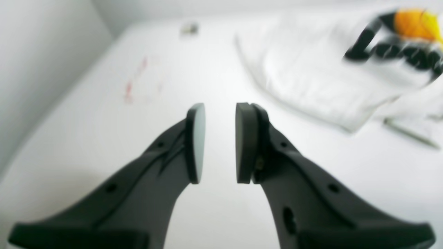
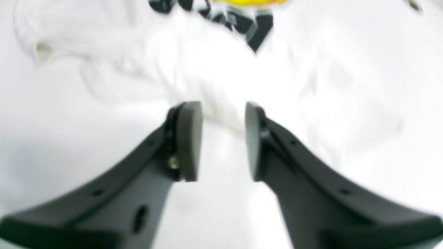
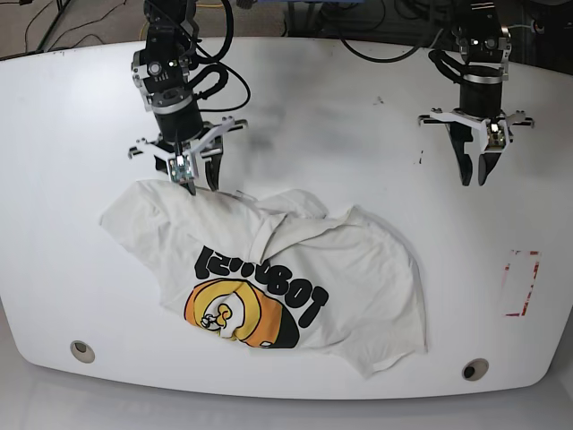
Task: Layout the t-shirt on the table in an organized manner, then fold the t-shirt properly
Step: 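Lower the right gripper onto the white t-shirt near its printed lettering, then close the right gripper on a fold of the t-shirt fabric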
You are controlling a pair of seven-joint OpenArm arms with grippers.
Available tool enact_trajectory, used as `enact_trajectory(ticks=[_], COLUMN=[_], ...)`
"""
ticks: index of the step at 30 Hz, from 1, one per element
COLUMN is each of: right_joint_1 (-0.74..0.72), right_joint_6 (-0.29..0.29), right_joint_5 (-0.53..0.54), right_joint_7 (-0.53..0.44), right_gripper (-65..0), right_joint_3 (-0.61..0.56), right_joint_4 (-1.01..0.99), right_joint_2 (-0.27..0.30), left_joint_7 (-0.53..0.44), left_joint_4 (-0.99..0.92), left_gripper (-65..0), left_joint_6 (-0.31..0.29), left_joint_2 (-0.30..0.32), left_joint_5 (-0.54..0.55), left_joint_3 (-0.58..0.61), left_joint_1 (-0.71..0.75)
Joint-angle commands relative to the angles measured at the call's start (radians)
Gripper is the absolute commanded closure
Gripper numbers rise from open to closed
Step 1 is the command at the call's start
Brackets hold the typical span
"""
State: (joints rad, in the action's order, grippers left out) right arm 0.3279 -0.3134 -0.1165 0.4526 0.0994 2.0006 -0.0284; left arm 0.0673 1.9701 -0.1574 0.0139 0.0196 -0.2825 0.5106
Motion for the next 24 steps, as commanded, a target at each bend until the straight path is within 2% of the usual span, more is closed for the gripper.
enact_trajectory(ticks=[1, 4, 7, 11, 13, 24], right_joint_1=[-0.056, -0.117, -0.178, -0.269, -0.315, -0.516], right_joint_6=[0.001, 0.006, 0.006, 0.001, 0.001, 0.001], right_joint_5=[0.007, 0.007, 0.007, 0.007, 0.007, 0.010], right_joint_7=[0.012, 0.051, 0.070, 0.077, 0.077, 0.053], right_gripper=[-29.3, -36.6, -40.3, -40.6, -40.6, -40.3], right_joint_3=[-0.034, -0.080, -0.111, -0.137, -0.152, -0.177], right_joint_4=[0.016, -0.001, -0.033, -0.149, -0.214, -0.524], right_joint_2=[0.018, 0.023, 0.023, 0.025, 0.026, 0.026], left_joint_7=[-0.004, 0.016, 0.015, 0.015, 0.015, 0.013], left_joint_4=[0.022, 0.022, 0.024, 0.027, 0.025, 0.024], left_gripper=[-13.5, -14.2, -19.9, -36.0, -40.0, -37.9], left_joint_6=[0.000, 0.000, 0.000, 0.000, 0.000, 0.000], left_joint_2=[0.002, 0.005, 0.007, 0.008, 0.010, 0.050], left_joint_5=[0.004, 0.006, 0.006, 0.006, 0.006, 0.007], left_joint_3=[0.002, 0.002, 0.004, 0.004, 0.001, -0.008], left_joint_1=[-0.020, -0.025, -0.027, -0.027, -0.027, -0.019])
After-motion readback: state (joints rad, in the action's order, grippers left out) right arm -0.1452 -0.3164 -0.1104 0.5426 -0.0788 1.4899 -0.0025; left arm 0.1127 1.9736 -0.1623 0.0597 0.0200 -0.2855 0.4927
